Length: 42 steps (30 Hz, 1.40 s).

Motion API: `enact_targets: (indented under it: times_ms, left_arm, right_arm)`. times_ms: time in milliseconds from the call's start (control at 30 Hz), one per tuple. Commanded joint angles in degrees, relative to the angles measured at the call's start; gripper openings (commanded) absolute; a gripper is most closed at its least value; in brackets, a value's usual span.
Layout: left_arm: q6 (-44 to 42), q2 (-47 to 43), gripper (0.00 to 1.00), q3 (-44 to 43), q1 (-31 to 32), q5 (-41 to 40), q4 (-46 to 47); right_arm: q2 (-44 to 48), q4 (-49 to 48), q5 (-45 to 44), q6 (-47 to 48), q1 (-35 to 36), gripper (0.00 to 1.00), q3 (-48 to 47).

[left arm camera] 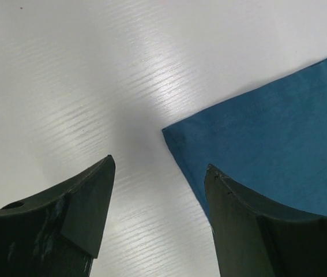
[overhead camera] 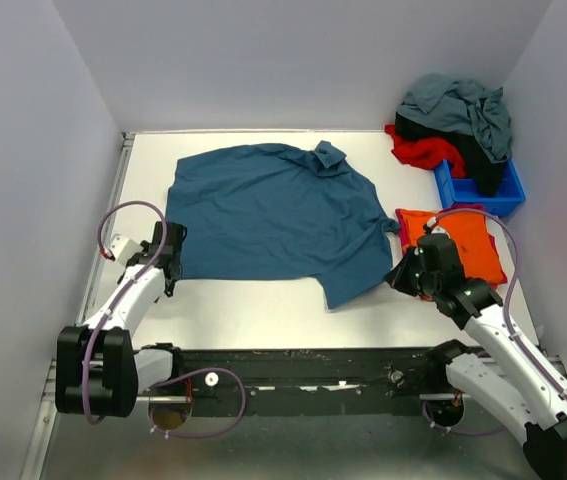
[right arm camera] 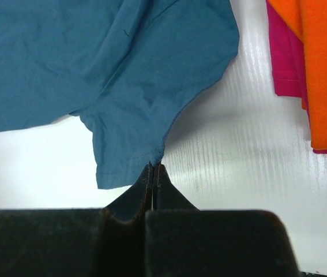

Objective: Fold and stack the t-shirts
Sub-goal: Grap the side of the flattened tshirt closest away from the robot with both arms

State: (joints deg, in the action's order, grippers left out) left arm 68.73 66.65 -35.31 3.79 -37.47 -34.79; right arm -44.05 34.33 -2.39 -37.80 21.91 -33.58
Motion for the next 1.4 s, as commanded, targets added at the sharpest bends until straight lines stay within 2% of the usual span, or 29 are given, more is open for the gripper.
enact_targets:
  times_ms: [0, 167, 267, 633, 700, 767, 800, 900, 1000, 1200, 1367]
  left_arm:
    - [1.58, 2.51, 0.74, 0.51, -0.54, -1.64, -0.46]
    - [1.14, 7.69, 0.67, -0.98, -0.89, -0.50, 2.17]
    - [1.85, 10.59, 0.67, -2.30, -0.98, -0.84, 2.79]
    - [0.88, 14.56, 0.55, -3.72, -1.94, 1.96, 8.67]
    - [-0.34, 14.47, 0.43, -3.28, -2.65, 3.19, 11.57]
    - [-1.66, 14.91, 0.04, -3.10, -3.26, 4.68, 13.34]
    - [-1.58, 15.00, 0.00, -3.45, -3.26, 4.95, 12.47]
    - [-1.58, 13.43, 0.00, -4.85, -3.35, 4.95, 8.17]
    - [-1.40, 8.25, 0.00, -3.72, -3.26, 4.78, 5.00]
    - [-3.34, -4.41, 0.00, 0.41, -3.26, 3.99, 4.90]
    - [-3.51, -4.96, 0.00, 0.07, -3.26, 5.30, 4.29]
  right_arm:
    - [1.42, -0.66, 0.20, 0.45, 0.85, 0.01, 0.97]
    - [1.34, -0.75, 0.72, 0.27, 0.94, 0.01, 1.15]
    - [1.34, -0.58, 0.90, 0.36, 1.03, 0.01, 0.71]
    - [2.74, 1.27, -0.51, 0.19, 0.94, 0.01, -1.04]
    - [2.92, 1.97, -0.95, 0.27, 0.94, 0.01, -1.57]
    - [3.09, 2.85, -1.56, 0.27, 0.94, 0.01, -2.36]
    - [3.27, 3.37, -1.91, 0.27, 0.94, 0.01, -2.80]
    - [4.15, 5.13, -3.40, 0.45, 0.94, 0.01, -4.64]
    - [5.29, 5.84, -3.14, 1.41, 0.94, 0.01, -5.87]
    - [6.69, 12.86, -2.70, -0.52, 0.85, 0.01, -9.13]
    - [3.46, 21.02, 0.01, -1.92, 0.94, 0.01, -12.64]
